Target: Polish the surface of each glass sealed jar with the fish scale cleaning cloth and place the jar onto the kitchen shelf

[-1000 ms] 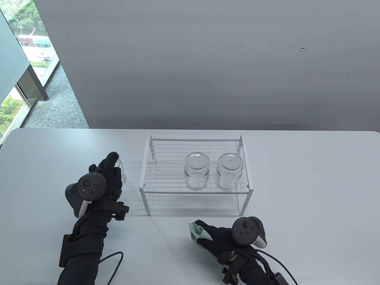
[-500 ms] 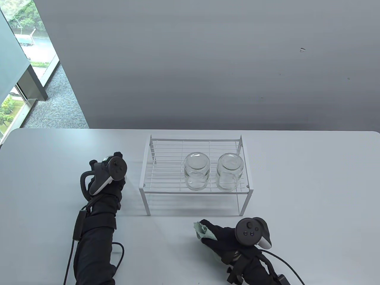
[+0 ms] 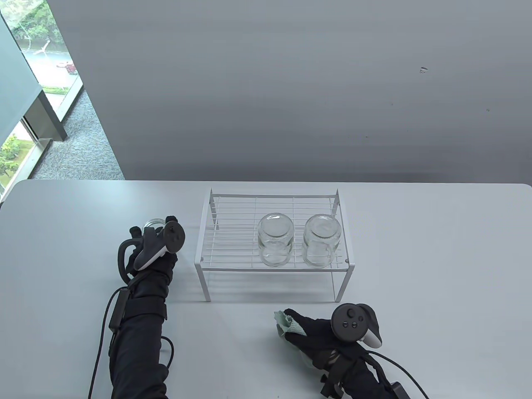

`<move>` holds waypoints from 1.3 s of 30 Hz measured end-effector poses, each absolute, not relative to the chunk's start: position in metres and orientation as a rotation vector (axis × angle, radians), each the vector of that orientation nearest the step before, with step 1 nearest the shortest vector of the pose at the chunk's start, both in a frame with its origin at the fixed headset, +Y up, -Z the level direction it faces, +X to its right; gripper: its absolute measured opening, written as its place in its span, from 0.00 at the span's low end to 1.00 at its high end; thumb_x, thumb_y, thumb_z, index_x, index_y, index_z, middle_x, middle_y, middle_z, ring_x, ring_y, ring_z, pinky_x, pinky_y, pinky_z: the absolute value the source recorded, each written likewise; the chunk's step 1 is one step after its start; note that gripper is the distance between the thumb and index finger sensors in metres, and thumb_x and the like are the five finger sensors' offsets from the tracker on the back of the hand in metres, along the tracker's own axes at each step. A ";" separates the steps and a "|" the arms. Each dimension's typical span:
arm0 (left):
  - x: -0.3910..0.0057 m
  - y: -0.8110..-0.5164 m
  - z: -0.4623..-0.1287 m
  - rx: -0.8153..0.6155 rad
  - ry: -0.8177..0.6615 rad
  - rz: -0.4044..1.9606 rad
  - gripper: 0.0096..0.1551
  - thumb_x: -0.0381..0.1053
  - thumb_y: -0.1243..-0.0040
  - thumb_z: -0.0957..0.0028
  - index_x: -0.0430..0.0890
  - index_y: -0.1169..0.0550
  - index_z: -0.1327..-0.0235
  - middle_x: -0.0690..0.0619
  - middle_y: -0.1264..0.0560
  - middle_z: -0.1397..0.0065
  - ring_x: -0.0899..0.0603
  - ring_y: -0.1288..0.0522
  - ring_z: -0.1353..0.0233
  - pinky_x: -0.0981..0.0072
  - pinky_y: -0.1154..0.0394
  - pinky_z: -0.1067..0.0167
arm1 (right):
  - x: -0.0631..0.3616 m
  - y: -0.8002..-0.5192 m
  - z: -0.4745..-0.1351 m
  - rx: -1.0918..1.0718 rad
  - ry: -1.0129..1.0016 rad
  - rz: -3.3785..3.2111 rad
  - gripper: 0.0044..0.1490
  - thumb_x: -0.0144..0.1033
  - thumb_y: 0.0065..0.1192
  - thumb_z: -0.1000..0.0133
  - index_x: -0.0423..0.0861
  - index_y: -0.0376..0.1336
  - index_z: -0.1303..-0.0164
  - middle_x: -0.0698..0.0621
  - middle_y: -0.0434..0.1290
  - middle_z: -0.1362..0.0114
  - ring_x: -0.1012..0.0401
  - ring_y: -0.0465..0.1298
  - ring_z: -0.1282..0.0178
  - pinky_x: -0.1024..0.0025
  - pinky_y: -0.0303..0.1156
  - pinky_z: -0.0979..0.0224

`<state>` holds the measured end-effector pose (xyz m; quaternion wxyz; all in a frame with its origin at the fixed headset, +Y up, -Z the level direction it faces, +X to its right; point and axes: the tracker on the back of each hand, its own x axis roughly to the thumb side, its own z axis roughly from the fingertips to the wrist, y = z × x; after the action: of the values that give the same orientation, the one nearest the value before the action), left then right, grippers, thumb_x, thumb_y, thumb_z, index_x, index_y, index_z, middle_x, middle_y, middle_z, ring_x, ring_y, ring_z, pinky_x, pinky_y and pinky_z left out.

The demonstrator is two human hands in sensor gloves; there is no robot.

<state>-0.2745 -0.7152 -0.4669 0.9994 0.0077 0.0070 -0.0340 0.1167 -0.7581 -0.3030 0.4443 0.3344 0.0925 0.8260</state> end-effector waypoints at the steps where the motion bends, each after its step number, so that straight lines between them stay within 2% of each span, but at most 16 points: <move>1: -0.274 -0.715 -0.464 0.033 0.003 -0.087 0.42 0.43 0.33 0.52 0.51 0.39 0.25 0.54 0.21 0.37 0.42 0.21 0.37 0.31 0.45 0.28 | 0.117 -0.758 -0.303 0.827 0.230 2.044 0.41 0.40 0.54 0.39 0.23 0.55 0.28 0.22 0.69 0.38 0.32 0.76 0.47 0.36 0.67 0.46; 8: -0.271 -0.706 -0.438 0.056 -0.070 -0.190 0.42 0.45 0.32 0.53 0.48 0.38 0.25 0.53 0.19 0.40 0.44 0.18 0.42 0.31 0.45 0.28 | 0.115 -0.758 -0.299 0.849 0.227 2.040 0.41 0.40 0.54 0.39 0.23 0.55 0.28 0.23 0.69 0.37 0.32 0.76 0.47 0.36 0.67 0.46; 11: -0.272 -0.694 -0.420 0.009 -0.075 -0.158 0.40 0.46 0.32 0.53 0.48 0.35 0.26 0.52 0.19 0.41 0.44 0.17 0.44 0.31 0.45 0.28 | 0.116 -0.758 -0.297 0.849 0.231 2.027 0.41 0.40 0.54 0.40 0.23 0.55 0.28 0.22 0.69 0.37 0.32 0.76 0.47 0.36 0.67 0.46; 15: -0.272 -0.686 -0.392 -0.095 -0.086 -0.007 0.35 0.46 0.31 0.53 0.49 0.30 0.30 0.50 0.17 0.43 0.43 0.16 0.46 0.31 0.43 0.28 | 0.117 -0.758 -0.296 0.844 0.231 2.015 0.41 0.40 0.54 0.40 0.23 0.55 0.28 0.22 0.69 0.37 0.32 0.76 0.47 0.36 0.67 0.46; 21: -0.266 -0.683 -0.352 -0.231 -0.109 0.161 0.33 0.45 0.31 0.52 0.46 0.29 0.31 0.48 0.17 0.44 0.42 0.16 0.48 0.32 0.42 0.29 | 0.116 -0.756 -0.296 0.852 0.172 2.012 0.41 0.40 0.54 0.40 0.23 0.55 0.28 0.23 0.69 0.37 0.32 0.76 0.47 0.36 0.67 0.46; 27: -0.249 -0.678 -0.326 -0.394 -0.181 0.330 0.31 0.45 0.32 0.51 0.43 0.28 0.34 0.45 0.17 0.46 0.42 0.14 0.51 0.35 0.41 0.29 | 0.119 -0.754 -0.297 0.807 0.073 2.005 0.41 0.40 0.54 0.40 0.23 0.56 0.28 0.23 0.69 0.37 0.32 0.76 0.47 0.36 0.67 0.45; 30: -0.236 -0.679 -0.316 -0.424 -0.253 0.437 0.28 0.46 0.32 0.51 0.42 0.25 0.37 0.44 0.16 0.47 0.44 0.12 0.55 0.38 0.40 0.29 | 0.122 -0.754 -0.297 0.770 0.023 1.973 0.41 0.40 0.54 0.40 0.23 0.55 0.28 0.23 0.68 0.37 0.32 0.76 0.46 0.36 0.67 0.45; 39: -0.187 -0.698 -0.304 -0.417 -0.368 0.819 0.24 0.45 0.36 0.48 0.44 0.24 0.38 0.43 0.17 0.46 0.46 0.12 0.55 0.40 0.41 0.29 | 0.127 -0.753 -0.297 0.708 -0.065 1.859 0.41 0.40 0.54 0.40 0.23 0.54 0.28 0.23 0.66 0.34 0.31 0.73 0.42 0.34 0.64 0.42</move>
<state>-0.1867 -0.6982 -0.3039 0.8801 -0.2000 -0.1764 0.3928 0.1265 -0.7527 -0.2968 0.5443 0.2985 -0.0275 0.7835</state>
